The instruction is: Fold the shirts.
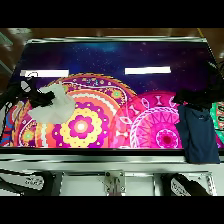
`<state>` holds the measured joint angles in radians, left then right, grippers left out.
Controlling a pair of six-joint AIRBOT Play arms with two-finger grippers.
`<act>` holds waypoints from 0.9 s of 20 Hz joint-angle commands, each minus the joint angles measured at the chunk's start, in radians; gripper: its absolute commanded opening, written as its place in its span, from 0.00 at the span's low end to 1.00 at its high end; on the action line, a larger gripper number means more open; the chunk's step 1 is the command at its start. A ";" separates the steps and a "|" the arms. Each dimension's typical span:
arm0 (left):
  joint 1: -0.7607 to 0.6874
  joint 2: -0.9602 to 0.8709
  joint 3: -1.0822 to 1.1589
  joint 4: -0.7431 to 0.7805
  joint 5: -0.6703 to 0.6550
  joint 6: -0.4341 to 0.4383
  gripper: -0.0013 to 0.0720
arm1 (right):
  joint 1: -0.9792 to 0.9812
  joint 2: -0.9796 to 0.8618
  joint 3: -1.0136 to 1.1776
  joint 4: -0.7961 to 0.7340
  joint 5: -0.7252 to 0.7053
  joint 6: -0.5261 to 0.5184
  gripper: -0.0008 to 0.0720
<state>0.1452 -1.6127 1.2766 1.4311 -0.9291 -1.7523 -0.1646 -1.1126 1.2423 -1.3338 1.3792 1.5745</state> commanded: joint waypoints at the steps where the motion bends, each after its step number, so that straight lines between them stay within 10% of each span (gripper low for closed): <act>1: -0.045 0.119 0.011 -0.019 -0.022 0.089 0.07 | -0.001 0.000 0.000 -0.003 -0.015 -0.029 0.96; 8: -0.451 0.477 0.003 -0.275 -0.180 0.142 0.07 | 0.000 0.000 0.000 -0.002 -0.019 -0.118 0.96; 17: -1.015 0.176 -0.069 -0.376 0.338 -0.142 0.07 | -0.001 0.000 0.000 -0.002 0.169 -0.131 0.96; 18: -1.009 0.142 -0.069 -0.444 0.362 -0.142 0.29 | -0.001 0.000 0.000 -0.002 0.169 -0.131 0.96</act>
<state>-0.7891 -1.3602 1.2152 1.1088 -0.7235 -1.8297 -0.1646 -1.1126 1.2423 -1.3361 1.5093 1.4464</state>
